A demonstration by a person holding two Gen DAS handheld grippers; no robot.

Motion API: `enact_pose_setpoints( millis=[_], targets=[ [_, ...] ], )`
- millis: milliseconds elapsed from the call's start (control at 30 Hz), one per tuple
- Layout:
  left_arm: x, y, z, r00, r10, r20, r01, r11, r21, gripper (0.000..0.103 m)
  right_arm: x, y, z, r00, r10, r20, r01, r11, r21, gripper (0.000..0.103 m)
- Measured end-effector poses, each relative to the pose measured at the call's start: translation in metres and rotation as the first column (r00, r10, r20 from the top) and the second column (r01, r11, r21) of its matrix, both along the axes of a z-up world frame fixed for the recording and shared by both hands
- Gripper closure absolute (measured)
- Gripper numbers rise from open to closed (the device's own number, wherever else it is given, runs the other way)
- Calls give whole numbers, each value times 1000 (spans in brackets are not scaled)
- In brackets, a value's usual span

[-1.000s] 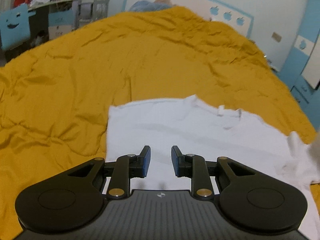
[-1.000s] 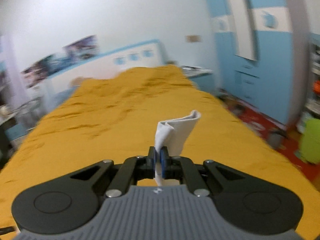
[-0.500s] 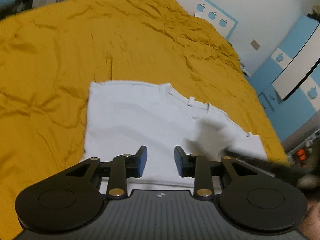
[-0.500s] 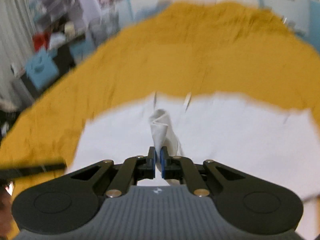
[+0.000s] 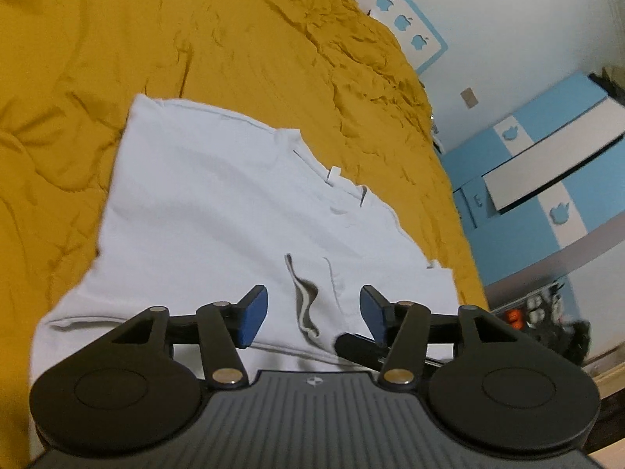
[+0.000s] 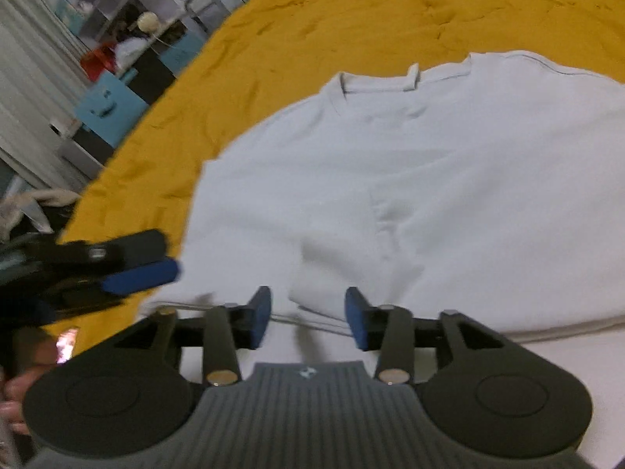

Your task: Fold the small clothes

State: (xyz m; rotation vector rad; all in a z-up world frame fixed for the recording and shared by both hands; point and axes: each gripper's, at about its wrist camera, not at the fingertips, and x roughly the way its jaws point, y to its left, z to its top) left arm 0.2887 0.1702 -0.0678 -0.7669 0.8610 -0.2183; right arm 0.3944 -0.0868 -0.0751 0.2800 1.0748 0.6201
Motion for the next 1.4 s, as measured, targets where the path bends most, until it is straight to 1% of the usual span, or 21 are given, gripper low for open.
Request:
enact_pose_setpoints(
  millis=[67,133,267,367,400,467,533,567,600,700,767,800,833,900,967,1000,1067,1133,1200,1300,1400],
  targets=[
    [6,-2,-4,1000,15,-18,-15,1000,-25,40,-4,-8,10,999,-15,28,15,1000,15,58],
    [15,-10,-7,1000,6,-25,-7,1000,-30,40,-9,-21,19,997,-43,58,42,999,18,57],
    [36,-29,-23,997,-16,-81,12,999,-43,40,-18,-53,26,988,-120,100,122,992,-20,57],
    [49,-49,-37,991,-28,-133,28,1000,0,40,-27,-72,27,983,-147,110,150,988,-20,57],
    [50,-54,-41,990,-31,-136,33,999,17,42,-30,-77,26,982,-153,112,157,987,-21,57],
    [53,-63,-45,991,-33,-130,41,997,62,53,-35,-85,25,980,-160,122,165,986,-31,57],
    [52,-71,-44,992,-56,-115,69,992,109,81,-39,-89,21,978,-154,139,164,985,-60,57],
    [50,-74,-41,993,-60,-105,74,988,135,88,-42,-91,20,978,-149,149,162,984,-78,57],
    [48,-76,-36,995,-65,-81,78,984,162,97,-44,-91,18,977,-141,161,158,983,-95,57],
    [43,-82,-14,995,-99,-1,97,976,194,99,-49,-91,16,974,-122,190,147,982,-121,58],
    [46,-89,4,992,-121,31,111,968,225,99,-52,-85,17,974,-90,208,117,986,-121,65],
    [49,-94,14,990,-135,42,121,961,249,99,-55,-80,19,973,-63,221,90,989,-116,73],
    [51,-99,24,987,-154,51,134,954,269,99,-56,-75,21,972,-38,230,65,992,-110,76],
    [56,-111,43,978,-192,79,161,943,292,99,-58,-63,23,969,10,248,13,996,-93,78],
    [56,-122,63,968,-222,116,177,934,309,99,-57,-48,22,964,43,261,-15,994,-109,79],
    [55,-127,74,962,-231,143,176,931,321,99,-53,-41,20,963,51,265,-18,992,-123,79],
    [53,-134,94,949,-248,192,172,923,344,99,-45,-35,18,961,24,274,18,989,-149,79],
    [53,-135,109,942,-256,217,166,917,363,99,-31,-38,14,955,-30,294,87,979,-184,79],
    [54,-133,119,939,-254,231,156,915,372,99,-19,-47,11,942,-77,326,162,957,-241,79],
    [54,-117,130,940,-227,254,123,921,369,100,-8,-74,10,915,-126,383,270,898,-348,79],
    [54,-94,125,953,-172,251,71,927,368,100,0,-113,6,897,-190,399,365,828,-427,79]
  ],
)
